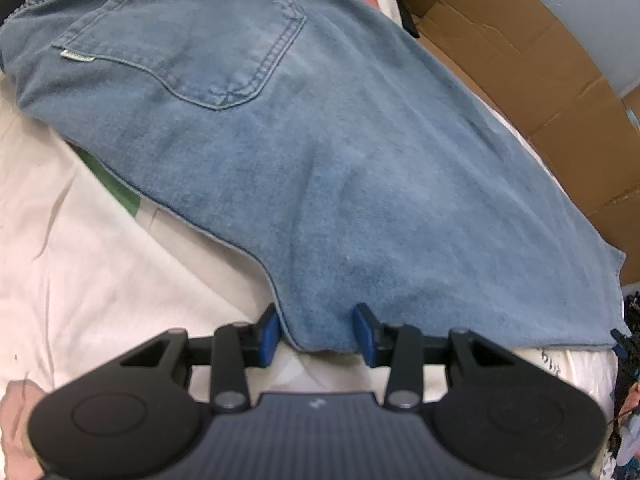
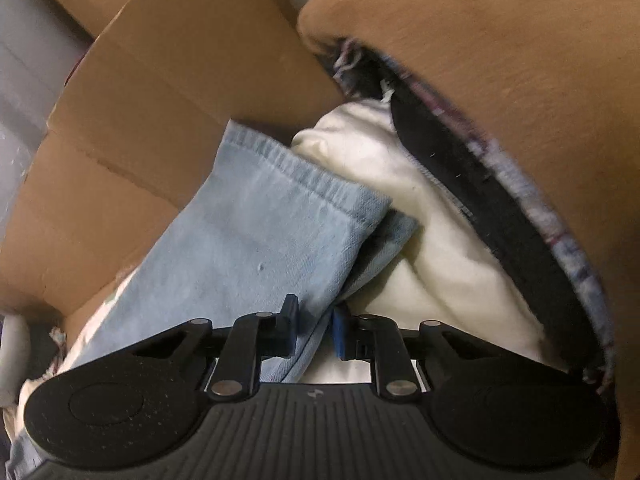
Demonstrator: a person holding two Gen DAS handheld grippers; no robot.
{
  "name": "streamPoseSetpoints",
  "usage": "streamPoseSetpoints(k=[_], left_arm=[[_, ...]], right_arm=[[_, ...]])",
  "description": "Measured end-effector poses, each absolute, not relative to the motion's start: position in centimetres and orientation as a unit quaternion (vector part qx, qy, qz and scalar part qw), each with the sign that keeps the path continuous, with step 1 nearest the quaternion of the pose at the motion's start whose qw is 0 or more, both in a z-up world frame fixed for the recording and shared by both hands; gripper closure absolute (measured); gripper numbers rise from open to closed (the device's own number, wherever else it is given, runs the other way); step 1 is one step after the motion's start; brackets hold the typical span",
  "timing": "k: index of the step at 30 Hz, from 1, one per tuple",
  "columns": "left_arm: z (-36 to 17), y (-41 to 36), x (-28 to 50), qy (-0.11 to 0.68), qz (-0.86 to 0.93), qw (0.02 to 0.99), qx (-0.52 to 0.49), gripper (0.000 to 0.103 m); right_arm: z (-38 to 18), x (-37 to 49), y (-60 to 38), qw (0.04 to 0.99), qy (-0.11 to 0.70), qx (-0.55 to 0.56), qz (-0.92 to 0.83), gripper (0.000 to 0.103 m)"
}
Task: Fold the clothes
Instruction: 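Grasp the trouser leg hem with the right gripper while the left gripper grasps the crotch edge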
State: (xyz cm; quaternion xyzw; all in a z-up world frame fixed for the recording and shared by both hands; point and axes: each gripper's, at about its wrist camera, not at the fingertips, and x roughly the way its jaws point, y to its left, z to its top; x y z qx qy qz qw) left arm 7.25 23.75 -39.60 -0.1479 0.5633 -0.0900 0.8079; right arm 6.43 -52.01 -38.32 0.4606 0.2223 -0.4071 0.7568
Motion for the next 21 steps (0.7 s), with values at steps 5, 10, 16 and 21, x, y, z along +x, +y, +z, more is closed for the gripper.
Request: streamPoseSetpoints(k=[5, 10, 16, 21], left_arm=[[-39.8, 23.6, 7.5, 0.564, -0.090, 0.808, -0.148, 0.061], [-40.4, 24.6, 7.2, 0.552, -0.088, 0.806, -0.198, 0.057], [-40.7, 24.8, 6.6, 0.540, -0.082, 0.806, -0.226, 0.057], [-40.9, 24.8, 6.6, 0.537, -0.081, 0.805, -0.240, 0.054]], right_arm=[[-38.8, 6.7, -52.7, 0.750, 0.219, 0.461, -0.421, 0.076], [-39.1, 7.3, -53.5, 0.746, 0.212, 0.457, -0.435, 0.073], [-39.2, 7.7, -54.1, 0.741, 0.201, 0.449, -0.456, 0.072], [-39.4, 8.0, -54.8, 0.749, 0.198, 0.435, -0.459, 0.072]])
